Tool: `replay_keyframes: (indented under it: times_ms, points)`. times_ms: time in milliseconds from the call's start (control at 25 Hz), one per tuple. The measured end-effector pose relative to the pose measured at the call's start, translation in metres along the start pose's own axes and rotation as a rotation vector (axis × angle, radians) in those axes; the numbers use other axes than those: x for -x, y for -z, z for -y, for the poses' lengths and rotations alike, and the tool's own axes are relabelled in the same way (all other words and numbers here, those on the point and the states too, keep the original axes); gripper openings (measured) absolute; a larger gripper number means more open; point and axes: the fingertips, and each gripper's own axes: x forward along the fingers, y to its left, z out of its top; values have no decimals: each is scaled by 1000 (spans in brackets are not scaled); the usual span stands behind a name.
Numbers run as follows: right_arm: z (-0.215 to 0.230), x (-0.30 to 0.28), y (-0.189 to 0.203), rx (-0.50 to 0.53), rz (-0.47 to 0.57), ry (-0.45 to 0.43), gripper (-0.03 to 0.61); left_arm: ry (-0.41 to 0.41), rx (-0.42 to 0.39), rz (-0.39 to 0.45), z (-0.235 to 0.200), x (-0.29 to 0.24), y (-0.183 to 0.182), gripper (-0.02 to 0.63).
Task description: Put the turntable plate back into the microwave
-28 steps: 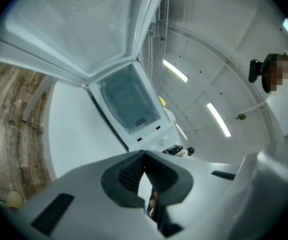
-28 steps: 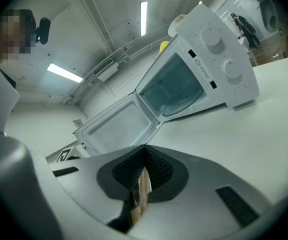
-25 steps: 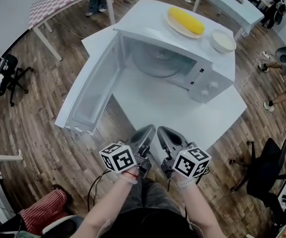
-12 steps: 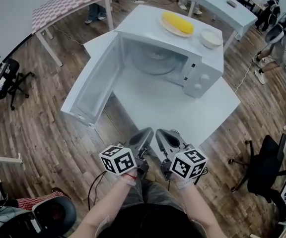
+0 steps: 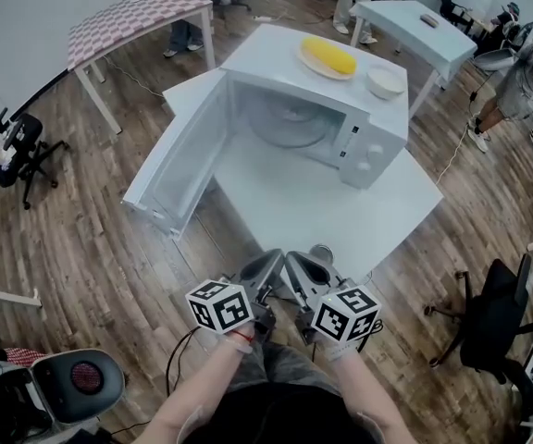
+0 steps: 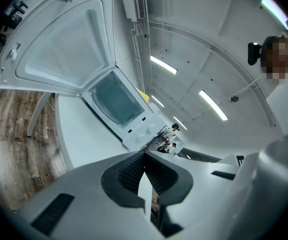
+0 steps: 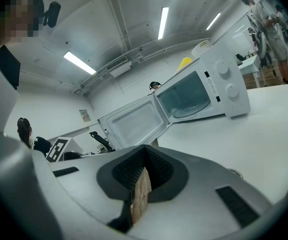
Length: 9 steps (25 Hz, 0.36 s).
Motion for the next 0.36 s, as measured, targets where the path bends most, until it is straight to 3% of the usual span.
replay_keyframes:
  times_ms: [360]
  points:
    - [-5, 20, 4, 13, 4, -9, 20, -15, -12, 15, 11, 9, 11, 12]
